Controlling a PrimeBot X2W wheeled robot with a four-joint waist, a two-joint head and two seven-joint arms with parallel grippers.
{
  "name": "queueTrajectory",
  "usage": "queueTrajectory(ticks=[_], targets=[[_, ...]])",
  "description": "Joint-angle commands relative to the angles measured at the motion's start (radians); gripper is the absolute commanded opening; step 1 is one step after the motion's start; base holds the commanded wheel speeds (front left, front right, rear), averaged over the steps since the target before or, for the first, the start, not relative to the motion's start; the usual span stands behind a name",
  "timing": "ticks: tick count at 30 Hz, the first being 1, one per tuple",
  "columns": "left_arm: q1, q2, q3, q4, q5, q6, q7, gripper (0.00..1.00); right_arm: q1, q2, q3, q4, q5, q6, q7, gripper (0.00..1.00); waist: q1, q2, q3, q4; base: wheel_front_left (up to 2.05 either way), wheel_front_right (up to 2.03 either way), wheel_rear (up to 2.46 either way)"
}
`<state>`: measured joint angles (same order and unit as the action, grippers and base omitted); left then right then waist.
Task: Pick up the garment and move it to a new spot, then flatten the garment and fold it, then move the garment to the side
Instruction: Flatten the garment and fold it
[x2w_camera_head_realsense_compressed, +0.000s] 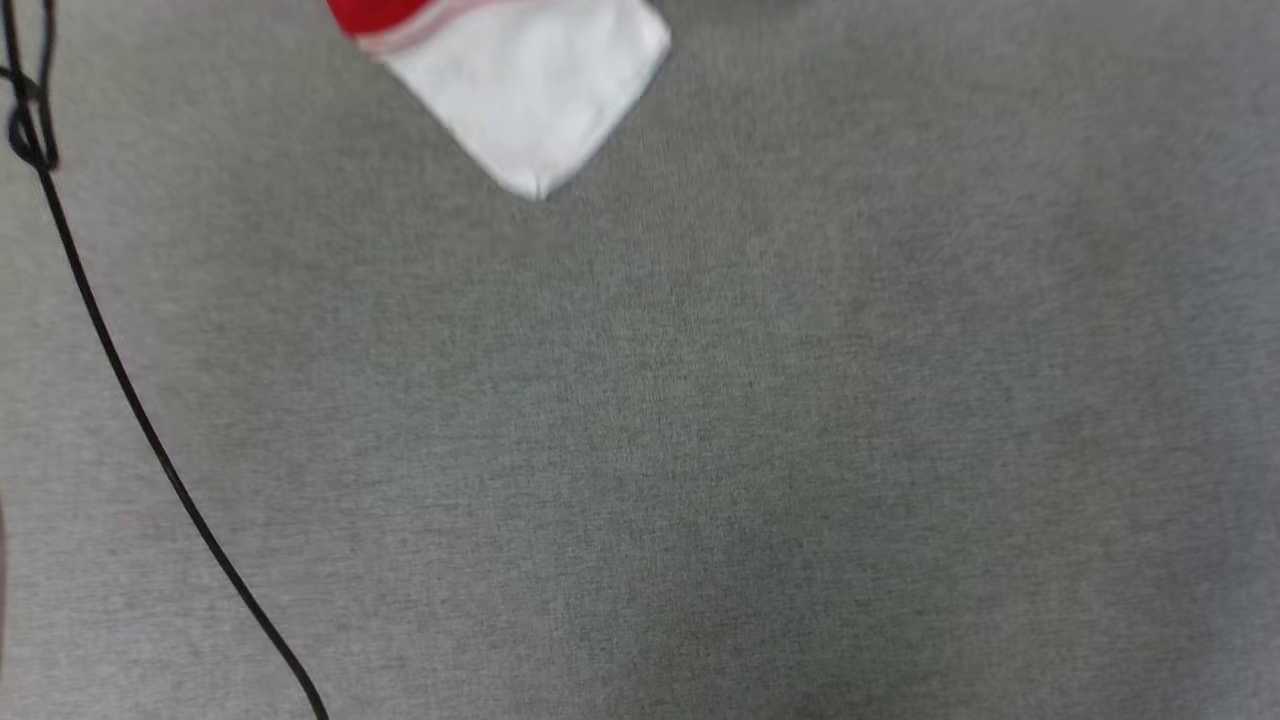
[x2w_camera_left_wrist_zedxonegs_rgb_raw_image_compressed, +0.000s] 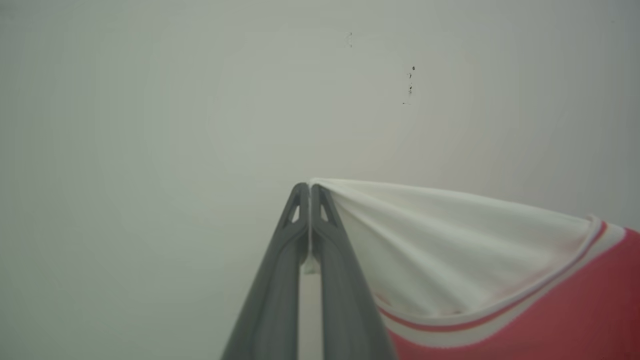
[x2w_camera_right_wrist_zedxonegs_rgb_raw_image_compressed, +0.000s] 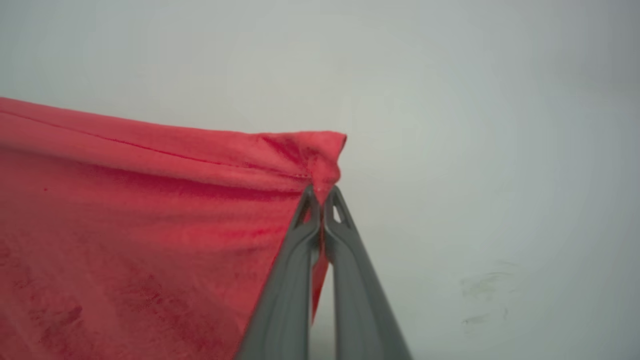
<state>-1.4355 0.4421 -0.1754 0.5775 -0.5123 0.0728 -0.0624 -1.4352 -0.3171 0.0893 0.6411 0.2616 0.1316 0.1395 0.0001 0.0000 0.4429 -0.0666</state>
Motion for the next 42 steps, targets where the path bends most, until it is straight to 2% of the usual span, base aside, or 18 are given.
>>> queueTrajectory(ticks=[1, 5, 12, 19, 23, 31, 38, 42], targets=[[-0.018, 0.007, 0.004, 0.016, 0.007, 0.001, -0.003, 0.00, -0.020, -0.007, -0.001, 0.018, 0.001, -0.002, -0.009, 0.00, -0.0001, 0.0000, 0.055, -0.001, 0.00, 0.00, 0.00], [-0.081, 0.005, 0.002, 0.053, 0.002, -0.007, -0.002, 0.00, -0.083, 0.002, 0.015, 0.068, 0.013, -0.002, -0.027, 0.00, -0.0001, 0.0000, 0.120, 0.004, 0.00, 0.00, 0.00], [-0.084, -0.022, -0.002, 0.125, -0.032, -0.040, -0.007, 0.00, -0.129, 0.013, 0.054, 0.174, 0.042, -0.002, -0.071, 0.00, -0.0001, 0.0000, 0.207, 0.019, 0.00, 0.00, 0.00], [0.006, -0.060, -0.003, 0.212, -0.077, -0.099, -0.045, 0.00, -0.065, 0.022, 0.108, 0.276, 0.093, -0.002, -0.129, 0.00, -0.0001, 0.0000, 0.204, 0.034, 0.00, 0.00, 0.00], [0.108, -0.082, -0.010, 0.250, -0.099, -0.130, -0.077, 0.00, 0.025, 0.011, 0.151, 0.315, 0.132, -0.002, -0.170, 0.00, -0.0001, 0.0000, 0.147, 0.045, 0.00, 0.00, 0.00], [0.402, -0.113, -0.030, 0.284, -0.135, -0.174, -0.141, 0.00, 0.301, -0.001, 0.232, 0.334, 0.247, -0.002, -0.246, 0.00, -0.0001, 0.0000, -0.047, 0.063, 0.00, 0.00, 0.00], [0.692, -0.119, -0.035, 0.233, -0.166, -0.186, -0.171, 0.00, 0.558, -0.018, 0.289, 0.302, 0.333, -0.002, -0.279, 0.00, -0.0001, 0.0000, -0.221, 0.078, 0.00, 0.00, 0.00], [0.856, -0.117, -0.024, 0.175, -0.183, -0.172, -0.180, 0.00, 0.694, -0.026, 0.304, 0.278, 0.368, -0.002, -0.290, 0.00, -0.0001, 0.0000, -0.298, 0.087, 0.00, 0.00, 0.00]])
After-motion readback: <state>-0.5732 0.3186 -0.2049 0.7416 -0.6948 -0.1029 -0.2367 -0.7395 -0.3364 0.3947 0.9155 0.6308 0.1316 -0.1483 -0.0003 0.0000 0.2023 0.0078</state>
